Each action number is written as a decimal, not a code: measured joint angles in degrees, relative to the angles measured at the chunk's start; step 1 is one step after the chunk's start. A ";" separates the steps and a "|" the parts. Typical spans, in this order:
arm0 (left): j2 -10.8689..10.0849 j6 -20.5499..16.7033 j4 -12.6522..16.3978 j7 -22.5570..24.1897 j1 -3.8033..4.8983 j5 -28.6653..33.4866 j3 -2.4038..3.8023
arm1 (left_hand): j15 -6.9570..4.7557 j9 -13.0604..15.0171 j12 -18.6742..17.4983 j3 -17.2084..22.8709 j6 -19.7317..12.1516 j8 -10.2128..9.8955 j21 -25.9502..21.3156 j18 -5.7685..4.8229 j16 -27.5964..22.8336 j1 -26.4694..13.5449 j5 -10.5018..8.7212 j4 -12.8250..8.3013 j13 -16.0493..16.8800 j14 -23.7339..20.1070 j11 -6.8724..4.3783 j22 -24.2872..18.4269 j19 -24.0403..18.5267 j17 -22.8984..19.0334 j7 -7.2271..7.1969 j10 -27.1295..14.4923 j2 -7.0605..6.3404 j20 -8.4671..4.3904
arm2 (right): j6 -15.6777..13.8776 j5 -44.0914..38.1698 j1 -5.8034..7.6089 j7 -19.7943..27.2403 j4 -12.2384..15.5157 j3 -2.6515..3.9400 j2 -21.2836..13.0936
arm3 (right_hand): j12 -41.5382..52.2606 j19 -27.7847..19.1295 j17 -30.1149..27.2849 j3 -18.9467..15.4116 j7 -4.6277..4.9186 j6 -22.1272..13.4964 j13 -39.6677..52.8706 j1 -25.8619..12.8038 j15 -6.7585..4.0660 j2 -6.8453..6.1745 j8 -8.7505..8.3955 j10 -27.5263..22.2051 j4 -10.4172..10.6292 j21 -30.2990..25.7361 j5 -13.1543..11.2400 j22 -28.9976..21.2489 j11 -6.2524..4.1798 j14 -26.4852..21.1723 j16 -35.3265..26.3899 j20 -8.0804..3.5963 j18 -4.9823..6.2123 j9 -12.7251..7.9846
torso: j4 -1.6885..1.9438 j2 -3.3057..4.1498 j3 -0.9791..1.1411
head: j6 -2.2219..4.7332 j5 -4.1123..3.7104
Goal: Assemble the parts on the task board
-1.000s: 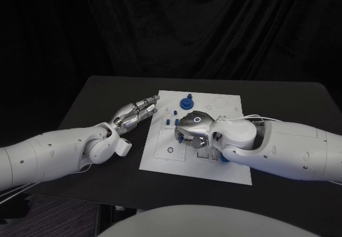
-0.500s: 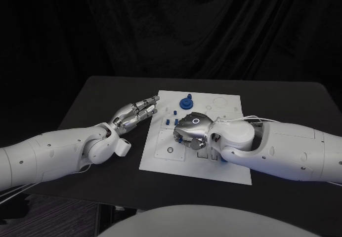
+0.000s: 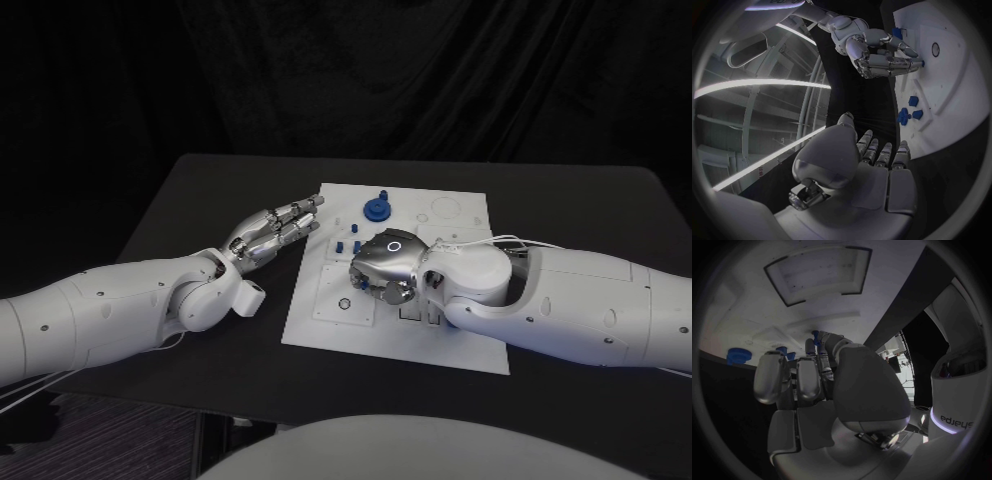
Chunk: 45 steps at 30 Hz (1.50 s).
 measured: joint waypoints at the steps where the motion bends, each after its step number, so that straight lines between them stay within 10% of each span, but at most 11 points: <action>1: 0.02 0.04 -0.02 0.00 0.00 0.00 0.00 | 0.12 0.00 0.00 0.09 0.00 0.00 0.00 0.00 0.00 0.00 0.00 -0.09 0.00 -0.12 0.00 0.00 -0.12 0.00 0.00 0.00 0.00 0.12 | 0.04 0.00 0.00 0.00 -0.03 0.00 0.04 | -0.20 -0.08 -0.09 0.00 0.06 -0.28 -0.06 0.00 0.00 0.00 -0.15 0.00 0.00 0.00 0.00 0.00 0.00 0.00 -0.16 -0.09 0.00 0.01 | -0.01 -0.01 0.00 | 0.00 0.01; 9: 0.13 0.34 -0.17 0.00 -0.05 0.00 0.00 | 0.39 0.07 -0.01 0.32 0.82 0.00 0.00 0.00 0.00 0.46 0.24 -0.32 0.00 0.01 0.00 0.00 0.02 0.02 0.40 0.00 -0.01 0.38 | 1.11 -0.01 -0.07 -0.12 -0.34 0.00 0.22 | -3.53 -3.04 -3.86 -1.45 -2.77 -9.78 -1.06 -1.23 0.88 -0.91 -5.89 -8.55 0.51 -5.79 -4.33 0.00 2.18 -2.46 -3.27 1.15 0.00 -1.95 | -0.01 -0.01 0.00 | 0.00 0.07; 17: 0.25 0.55 -0.39 0.00 -0.17 0.00 0.00 | 0.39 0.06 -0.01 0.31 0.81 0.00 0.00 -0.01 0.00 0.46 0.45 -0.31 0.00 0.01 0.00 -0.01 0.02 0.03 0.40 0.00 -0.01 0.37 | 1.61 -0.01 -0.09 -0.18 -0.29 0.03 -0.47 | -2.90 -4.35 -6.01 -4.92 -4.03 -14.17 -0.56 -1.59 1.46 -0.98 -7.35 -14.91 1.28 -9.17 -6.87 0.00 2.77 -4.12 -4.27 1.82 0.94 -3.62 | 0.01 0.01 -0.01 | 0.00 -0.10; 24: -0.09 0.61 -0.30 0.00 -0.27 0.00 0.00 | 0.39 0.06 -0.01 0.31 0.81 0.00 0.00 0.00 0.00 0.46 0.45 -0.31 0.00 0.01 0.20 0.05 0.02 0.03 0.41 0.20 -0.01 0.37 | 0.45 0.05 0.97 -0.21 2.55 -0.14 -3.65 | -1.96 -4.80 -6.22 -5.88 -4.01 -14.14 -0.23 -1.19 1.40 -0.58 -6.99 -15.88 1.92 -9.68 -6.87 0.00 2.77 -4.39 -4.64 1.98 0.95 -3.71 | 0.01 0.02 -0.01 | 0.00 0.46; 35: -0.53 0.61 -0.17 0.00 -0.35 0.00 0.00 | 0.39 0.11 -0.02 0.47 0.81 0.00 0.00 -0.01 0.00 0.69 0.66 -0.47 -0.01 0.01 0.20 0.05 0.02 0.00 0.40 0.20 0.22 0.37 | -4.68 4.20 8.89 -0.20 5.30 0.07 -10.03 | 3.17 -2.94 -3.83 -5.53 -2.36 -10.64 0.82 -0.34 0.84 0.23 -5.69 -10.34 3.49 -5.77 -5.81 0.00 2.09 -2.86 -2.14 1.35 0.94 -4.06 | -0.01 0.01 -0.01 | 0.00 0.25; 45: -0.55 0.60 -0.19 0.01 -0.36 0.01 0.00 | 0.42 0.11 0.00 0.63 0.81 0.00 0.00 -0.01 0.00 0.73 1.00 -0.63 0.00 0.00 0.40 0.18 0.08 -0.01 0.40 -0.01 0.22 0.43 | -4.94 8.00 10.10 -1.30 2.61 -0.02 -14.98 | 3.29 -2.72 -4.07 -5.93 -1.56 -10.25 0.49 -0.76 1.04 -0.18 -5.69 -10.03 5.05 -5.77 -7.60 0.00 2.07 -2.66 -2.14 1.57 0.93 -4.35 | -0.01 0.01 0.00 | 0.00 0.24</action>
